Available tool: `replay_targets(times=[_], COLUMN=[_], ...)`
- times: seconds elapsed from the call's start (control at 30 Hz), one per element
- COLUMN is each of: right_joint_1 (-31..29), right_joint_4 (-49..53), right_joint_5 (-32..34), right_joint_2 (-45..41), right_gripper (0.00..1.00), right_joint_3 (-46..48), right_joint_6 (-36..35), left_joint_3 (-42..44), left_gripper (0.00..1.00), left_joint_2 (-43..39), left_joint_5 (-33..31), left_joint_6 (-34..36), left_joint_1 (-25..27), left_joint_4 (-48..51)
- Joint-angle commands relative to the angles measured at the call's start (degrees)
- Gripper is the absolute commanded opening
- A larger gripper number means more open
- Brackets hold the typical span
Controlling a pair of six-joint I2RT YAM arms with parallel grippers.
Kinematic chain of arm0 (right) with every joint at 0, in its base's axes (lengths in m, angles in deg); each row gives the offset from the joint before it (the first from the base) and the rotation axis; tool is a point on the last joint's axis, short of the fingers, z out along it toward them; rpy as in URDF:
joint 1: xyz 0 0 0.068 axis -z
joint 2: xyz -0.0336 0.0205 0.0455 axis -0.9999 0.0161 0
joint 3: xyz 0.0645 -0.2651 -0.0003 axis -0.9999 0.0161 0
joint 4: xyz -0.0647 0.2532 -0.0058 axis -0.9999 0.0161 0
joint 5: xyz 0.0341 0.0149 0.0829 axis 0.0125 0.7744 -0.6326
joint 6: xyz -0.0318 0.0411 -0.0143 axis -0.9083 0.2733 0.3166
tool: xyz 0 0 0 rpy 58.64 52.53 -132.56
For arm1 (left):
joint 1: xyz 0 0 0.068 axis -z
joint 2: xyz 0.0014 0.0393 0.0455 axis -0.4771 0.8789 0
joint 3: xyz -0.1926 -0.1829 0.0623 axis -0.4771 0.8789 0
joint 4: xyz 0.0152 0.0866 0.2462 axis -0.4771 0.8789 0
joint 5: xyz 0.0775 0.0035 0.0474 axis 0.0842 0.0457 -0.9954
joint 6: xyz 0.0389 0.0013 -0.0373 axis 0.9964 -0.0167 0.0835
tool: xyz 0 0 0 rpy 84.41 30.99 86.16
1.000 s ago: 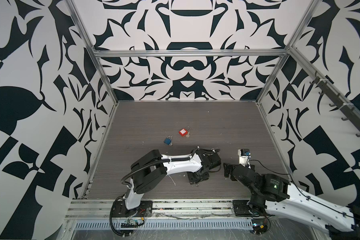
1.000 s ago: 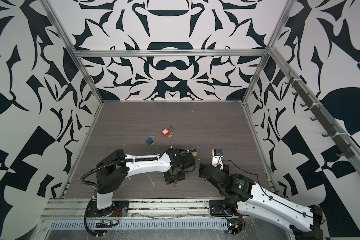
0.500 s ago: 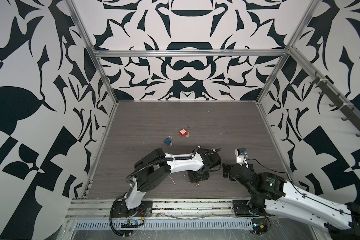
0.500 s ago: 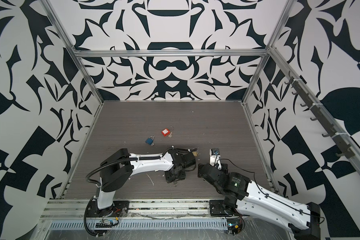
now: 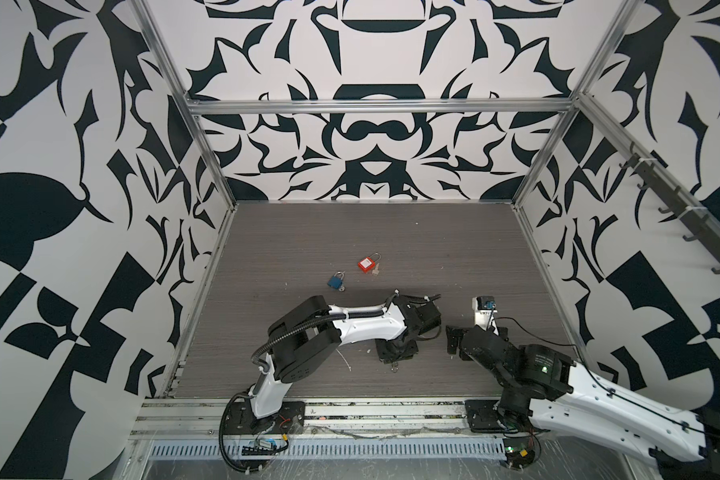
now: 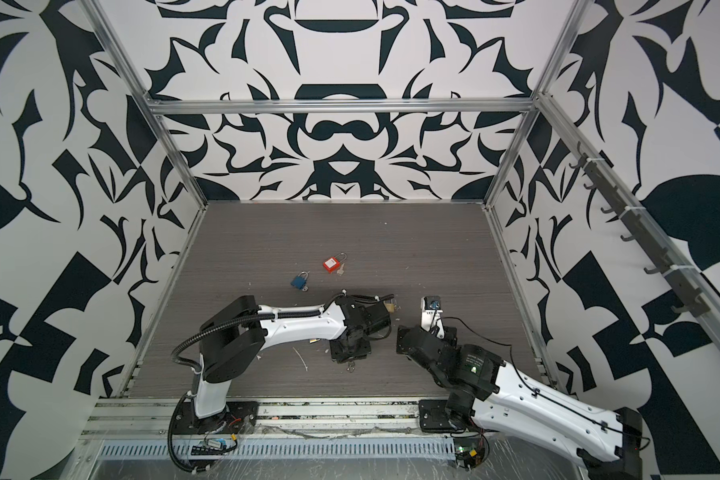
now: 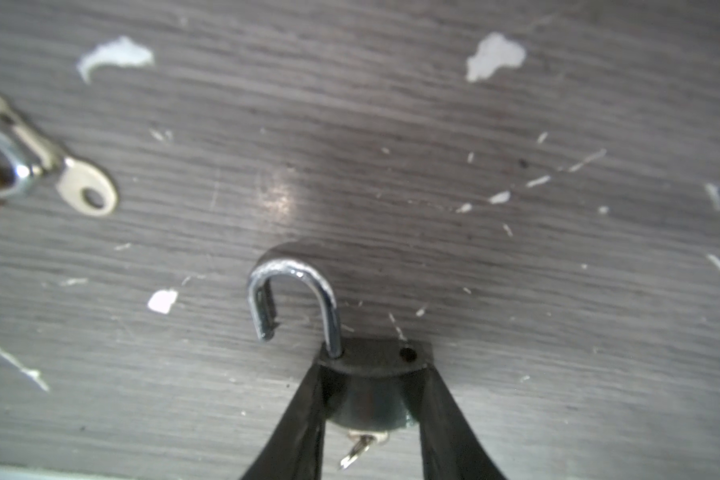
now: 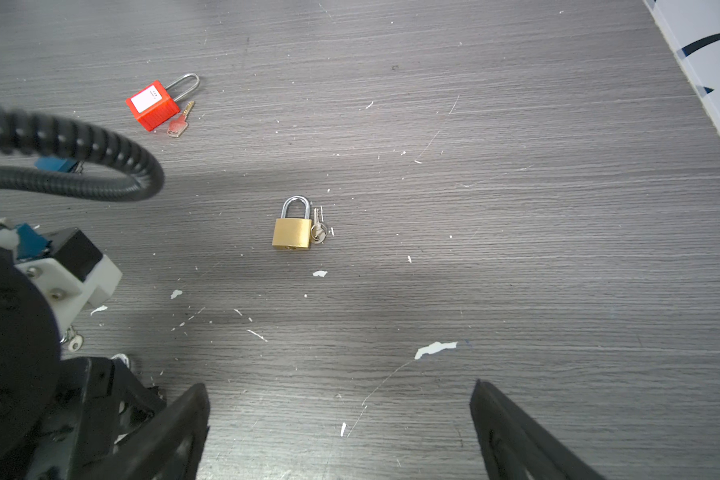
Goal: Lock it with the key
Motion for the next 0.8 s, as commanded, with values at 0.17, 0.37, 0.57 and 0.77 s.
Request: replay_targets(times=[0.17, 0.37, 0.57, 0.77], right_joint_1=[0.74, 6.47, 23.76, 31.12], right_joint_4=[1.83, 0.87, -4.54, -11.89], right_joint_5=[-1.01, -6.42, -34.96, -57.57], right_joint_2=[-0.32, 2.94, 14.83, 24.67], right_gripper=[1.00, 1.00, 1.00, 0.98], right_joint_3=[-6.57, -18.52, -28.80, -33.02], right_joint_6=[-0.84, -9.03, -14.22, -13.73], left_joint_3=[-1.44, 0.03, 19.36, 38.26], left_gripper=[0.00, 0.00, 0.00, 0.00], left_joint_2=[-2.15, -14.82, -34.20, -55.26], left_joint_5=[-8.98, -22.33, -17.02, 1.74], left_joint_6=[8.29, 38.16, 80.06, 109.55], left_joint_1=[-0.43, -0.41, -0.41, -0.52], left_joint_4=[5.68, 0.25, -23.31, -39.09])
